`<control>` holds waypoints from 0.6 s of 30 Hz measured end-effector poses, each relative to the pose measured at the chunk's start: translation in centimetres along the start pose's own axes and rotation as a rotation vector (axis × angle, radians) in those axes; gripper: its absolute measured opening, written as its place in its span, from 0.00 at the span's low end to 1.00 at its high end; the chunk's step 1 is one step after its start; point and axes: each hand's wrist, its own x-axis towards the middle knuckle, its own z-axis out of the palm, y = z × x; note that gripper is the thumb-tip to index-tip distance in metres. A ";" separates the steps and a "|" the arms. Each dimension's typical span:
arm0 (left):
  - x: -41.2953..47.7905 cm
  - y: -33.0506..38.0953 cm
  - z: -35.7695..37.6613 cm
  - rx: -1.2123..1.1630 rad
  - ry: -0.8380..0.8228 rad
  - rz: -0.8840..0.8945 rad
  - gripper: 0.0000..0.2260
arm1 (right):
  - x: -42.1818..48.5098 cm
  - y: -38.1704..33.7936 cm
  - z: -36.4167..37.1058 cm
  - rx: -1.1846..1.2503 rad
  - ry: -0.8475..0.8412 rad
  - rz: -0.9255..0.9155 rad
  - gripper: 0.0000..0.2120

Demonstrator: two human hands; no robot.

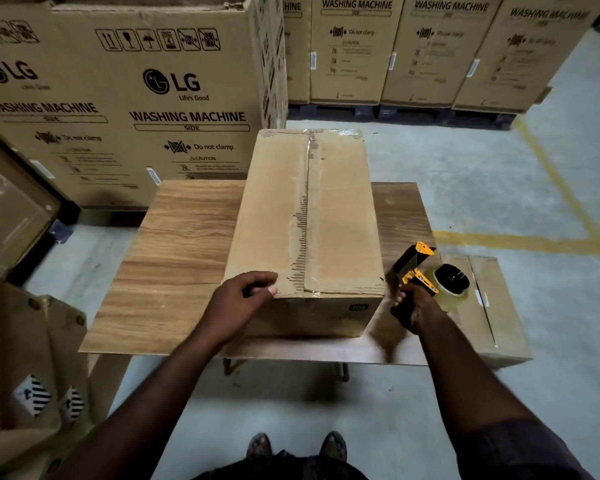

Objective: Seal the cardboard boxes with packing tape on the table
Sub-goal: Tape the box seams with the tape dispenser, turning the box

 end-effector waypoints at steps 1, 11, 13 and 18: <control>0.0 0.5 -0.5 -0.058 -0.023 -0.041 0.09 | -0.5 -0.5 0.4 0.005 -0.001 -0.017 0.18; -0.1 5.2 -0.7 -0.630 -0.164 -0.196 0.11 | -14.0 -7.2 5.9 -0.315 -0.107 -0.920 0.10; 0.0 6.1 -0.5 -0.788 -0.198 -0.254 0.12 | -16.8 -7.7 6.7 -0.414 -0.224 -0.965 0.07; -0.7 7.0 -0.8 -1.064 -0.369 -0.276 0.16 | -21.1 -3.5 7.5 -0.908 -0.127 -0.905 0.27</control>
